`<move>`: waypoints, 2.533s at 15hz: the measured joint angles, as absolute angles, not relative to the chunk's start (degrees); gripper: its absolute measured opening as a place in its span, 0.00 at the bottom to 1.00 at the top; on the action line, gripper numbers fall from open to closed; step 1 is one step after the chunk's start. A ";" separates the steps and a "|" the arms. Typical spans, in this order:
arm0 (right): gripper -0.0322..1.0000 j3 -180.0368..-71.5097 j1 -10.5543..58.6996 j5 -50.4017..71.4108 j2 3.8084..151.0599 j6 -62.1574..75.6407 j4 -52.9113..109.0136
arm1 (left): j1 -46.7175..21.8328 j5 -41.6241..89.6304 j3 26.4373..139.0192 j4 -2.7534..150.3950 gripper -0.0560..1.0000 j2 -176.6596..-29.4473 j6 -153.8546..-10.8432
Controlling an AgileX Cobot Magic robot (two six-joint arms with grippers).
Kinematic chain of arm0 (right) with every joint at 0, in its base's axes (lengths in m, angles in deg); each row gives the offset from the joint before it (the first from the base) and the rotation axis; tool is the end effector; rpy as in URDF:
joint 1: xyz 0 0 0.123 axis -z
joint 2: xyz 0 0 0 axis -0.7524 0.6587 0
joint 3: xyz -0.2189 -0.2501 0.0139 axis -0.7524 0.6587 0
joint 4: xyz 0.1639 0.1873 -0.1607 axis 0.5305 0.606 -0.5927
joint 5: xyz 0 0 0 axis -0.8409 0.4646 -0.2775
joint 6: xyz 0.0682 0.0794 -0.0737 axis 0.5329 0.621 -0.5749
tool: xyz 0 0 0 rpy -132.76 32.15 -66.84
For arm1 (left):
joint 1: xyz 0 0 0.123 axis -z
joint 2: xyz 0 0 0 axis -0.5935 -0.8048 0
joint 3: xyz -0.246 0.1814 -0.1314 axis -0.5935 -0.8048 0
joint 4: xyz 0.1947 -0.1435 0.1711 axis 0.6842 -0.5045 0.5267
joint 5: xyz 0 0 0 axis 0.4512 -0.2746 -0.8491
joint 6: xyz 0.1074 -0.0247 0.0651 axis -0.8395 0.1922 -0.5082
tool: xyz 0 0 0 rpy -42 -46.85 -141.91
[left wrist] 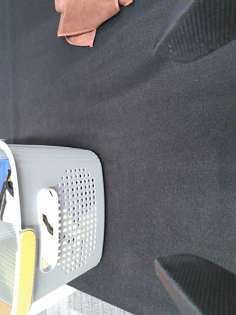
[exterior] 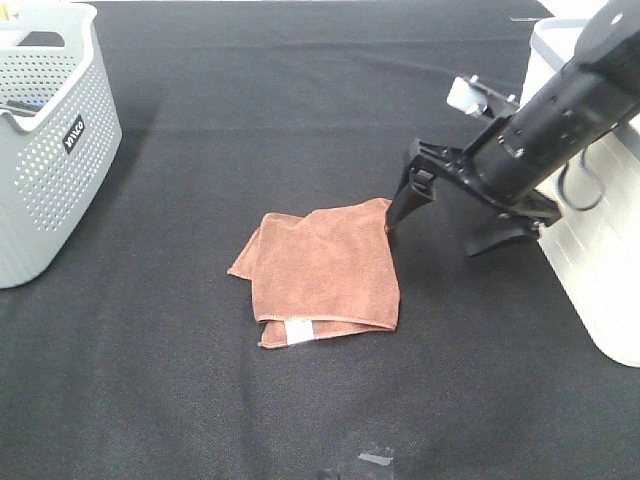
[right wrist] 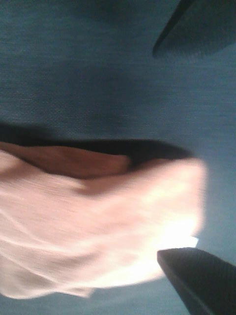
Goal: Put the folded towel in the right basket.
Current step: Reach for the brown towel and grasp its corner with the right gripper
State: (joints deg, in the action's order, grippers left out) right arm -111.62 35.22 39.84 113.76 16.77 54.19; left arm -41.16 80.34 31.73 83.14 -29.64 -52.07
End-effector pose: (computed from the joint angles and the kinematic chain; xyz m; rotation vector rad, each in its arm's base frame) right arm 0.4041 0.1436 0.1377 -0.0461 2.8623 0.6112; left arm 0.0199 -0.0064 0.2831 -0.0141 2.0286 0.0069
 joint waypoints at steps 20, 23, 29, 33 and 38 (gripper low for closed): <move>0.97 -115.34 35.22 32.74 126.02 9.44 64.39 | -41.16 80.34 31.73 83.14 0.99 -29.64 -52.07; 0.96 -116.26 32.19 31.36 128.43 6.17 70.86 | -41.16 80.34 31.73 83.14 0.99 -29.64 -52.07; 0.92 -119.64 23.99 29.13 131.06 0.15 80.43 | -41.16 80.34 31.73 83.14 0.99 -29.64 -52.07; 0.71 -120.21 23.99 29.47 131.81 0.15 80.89 | -41.16 80.34 31.73 83.14 0.99 -29.64 -52.07; 0.26 -120.15 23.94 32.56 133.13 0.15 81.00 | -41.16 80.34 31.73 83.14 0.99 -29.64 -52.07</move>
State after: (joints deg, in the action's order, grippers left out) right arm -120.15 23.94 32.56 133.13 0.15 81.00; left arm -41.16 80.34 31.73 83.14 -29.64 -52.07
